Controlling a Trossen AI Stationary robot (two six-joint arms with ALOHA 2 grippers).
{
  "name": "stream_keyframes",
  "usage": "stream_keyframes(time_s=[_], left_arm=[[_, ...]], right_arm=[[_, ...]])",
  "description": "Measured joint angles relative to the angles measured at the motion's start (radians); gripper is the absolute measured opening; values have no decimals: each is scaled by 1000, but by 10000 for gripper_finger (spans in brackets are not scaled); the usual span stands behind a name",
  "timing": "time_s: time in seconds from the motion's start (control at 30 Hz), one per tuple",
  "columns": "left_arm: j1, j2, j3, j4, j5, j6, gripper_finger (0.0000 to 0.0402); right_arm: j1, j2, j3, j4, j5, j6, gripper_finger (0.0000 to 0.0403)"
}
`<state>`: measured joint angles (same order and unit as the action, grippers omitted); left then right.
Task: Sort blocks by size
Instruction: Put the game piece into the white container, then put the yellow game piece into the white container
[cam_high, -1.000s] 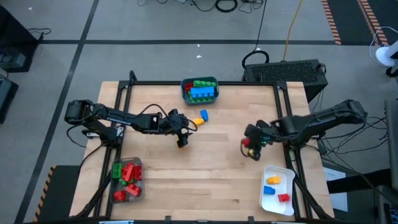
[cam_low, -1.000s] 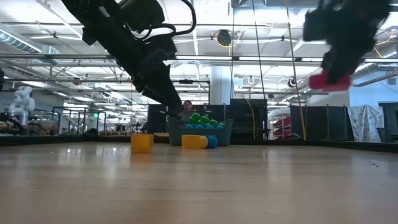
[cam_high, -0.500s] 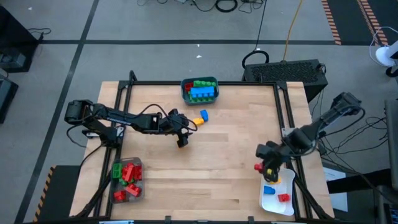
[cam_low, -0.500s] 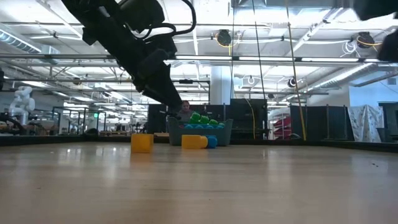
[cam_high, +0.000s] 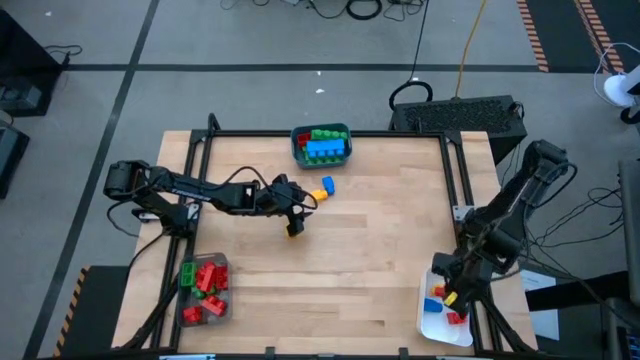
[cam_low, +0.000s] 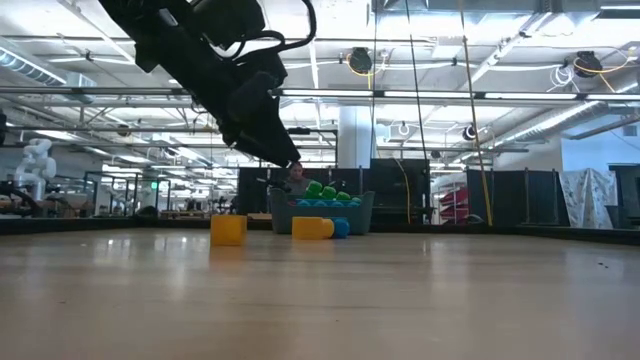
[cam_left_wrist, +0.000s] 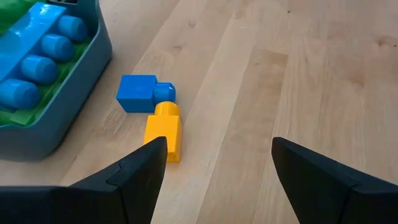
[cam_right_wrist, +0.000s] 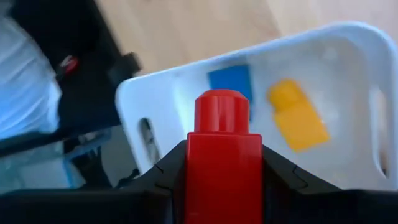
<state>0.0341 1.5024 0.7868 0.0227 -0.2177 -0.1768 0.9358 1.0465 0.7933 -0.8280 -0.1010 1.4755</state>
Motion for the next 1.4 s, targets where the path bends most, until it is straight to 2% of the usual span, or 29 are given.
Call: stream_keyframes(time_s=[0.2,0.4,0.57,0.67,0.83,1.03,1.2,1.4], left_arm=[[0,0,0,0,0,0,292],[0,0,0,0,0,0,292],[1,0,0,5,-1,2,292],[8,21,0,78,-18,47,292],[26,101,0,224,-28,60,292],[62,188,0,269,-31,112,292],[114,257,0,289,-41,113,292],[163,351,0,362,-22,115,292]], right_arm=[[12,34,0,-37,45,116,150],[12,42,0,-76,47,138,196],[6,38,0,-112,51,132,210],[-7,24,0,-92,94,89,209],[-44,-28,0,-43,234,7,202],[-84,-83,0,72,404,-169,201],[-132,-99,0,141,461,-332,201],[-179,-99,0,168,469,-423,201]])
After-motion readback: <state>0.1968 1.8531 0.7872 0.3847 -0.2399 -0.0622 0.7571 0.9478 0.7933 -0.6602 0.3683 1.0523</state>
